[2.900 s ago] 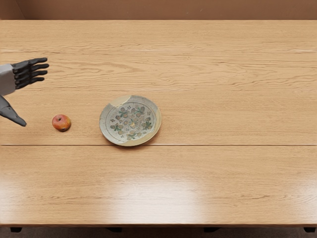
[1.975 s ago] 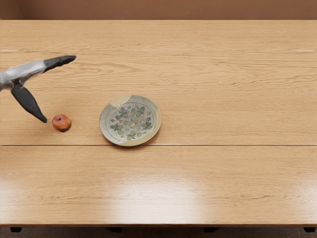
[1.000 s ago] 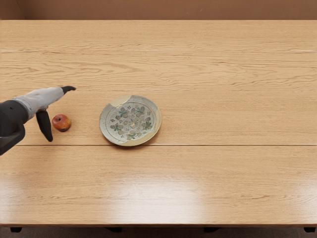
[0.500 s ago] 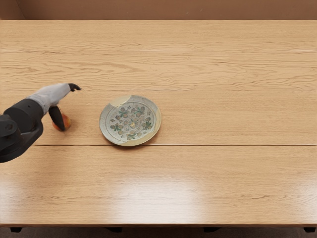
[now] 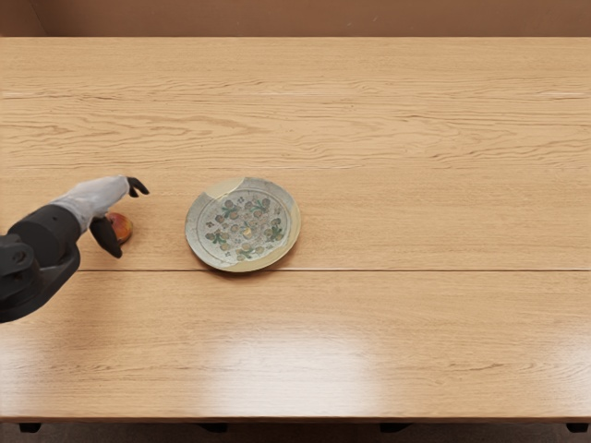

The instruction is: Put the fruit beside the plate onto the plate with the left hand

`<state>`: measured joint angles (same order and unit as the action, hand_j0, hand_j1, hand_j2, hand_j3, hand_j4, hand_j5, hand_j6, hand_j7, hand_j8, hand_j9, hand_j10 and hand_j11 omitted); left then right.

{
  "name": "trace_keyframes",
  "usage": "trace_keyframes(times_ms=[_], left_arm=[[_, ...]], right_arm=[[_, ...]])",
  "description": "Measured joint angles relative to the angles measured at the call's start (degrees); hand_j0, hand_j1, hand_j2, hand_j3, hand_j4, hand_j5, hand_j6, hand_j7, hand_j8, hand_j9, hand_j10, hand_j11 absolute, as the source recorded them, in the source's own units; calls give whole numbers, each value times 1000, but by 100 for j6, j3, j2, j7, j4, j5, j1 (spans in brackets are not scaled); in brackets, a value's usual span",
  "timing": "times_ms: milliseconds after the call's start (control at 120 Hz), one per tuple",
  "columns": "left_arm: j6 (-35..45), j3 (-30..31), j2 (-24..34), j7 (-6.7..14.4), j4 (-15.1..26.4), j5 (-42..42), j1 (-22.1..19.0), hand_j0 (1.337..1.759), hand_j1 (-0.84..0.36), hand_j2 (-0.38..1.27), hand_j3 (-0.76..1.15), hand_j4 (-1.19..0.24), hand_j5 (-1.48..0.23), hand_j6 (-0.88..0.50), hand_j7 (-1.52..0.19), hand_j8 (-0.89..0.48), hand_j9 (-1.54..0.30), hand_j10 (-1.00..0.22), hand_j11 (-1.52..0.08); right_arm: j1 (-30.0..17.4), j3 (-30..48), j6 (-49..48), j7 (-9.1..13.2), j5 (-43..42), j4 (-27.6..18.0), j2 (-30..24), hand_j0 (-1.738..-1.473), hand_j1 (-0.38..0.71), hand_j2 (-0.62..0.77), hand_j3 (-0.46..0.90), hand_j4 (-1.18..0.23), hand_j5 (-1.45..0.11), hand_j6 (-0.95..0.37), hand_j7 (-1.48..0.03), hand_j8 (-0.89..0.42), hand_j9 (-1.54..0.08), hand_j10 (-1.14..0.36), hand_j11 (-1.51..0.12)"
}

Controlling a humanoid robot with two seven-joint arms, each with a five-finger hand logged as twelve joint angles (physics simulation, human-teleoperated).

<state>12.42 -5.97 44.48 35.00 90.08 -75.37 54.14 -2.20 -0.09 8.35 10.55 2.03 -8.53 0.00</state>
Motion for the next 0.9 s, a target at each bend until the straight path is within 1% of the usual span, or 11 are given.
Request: trace_keyframes(times_ms=[175,425,900], left_arm=[[-6,0,34,0,22,1,-59,1658,-76,77,0,-363,-466,-365,-466,-365,-465,-363,-465],[-9,0,61,0,23,-6,-80,1658,-144,89,0,-419,-540,-420,-540,-420,-539,-419,-539],[-9,0,47,0,-112,-10,-156,1658,-228,104,0,-492,-629,-492,-628,-474,-631,-490,-631]], right_arm=[[0,0,0,0,1,0,0,-1658,-349,0,0,0,0,-1,0,0,0,0,0],[0,0,0,0,0,0,0,-1658,-349,0,0,0,0,-1,0,0,0,0,0],[0,0,0,0,1,0,0,-1658,-349,0,0,0,0,-1,0,0,0,0,0]])
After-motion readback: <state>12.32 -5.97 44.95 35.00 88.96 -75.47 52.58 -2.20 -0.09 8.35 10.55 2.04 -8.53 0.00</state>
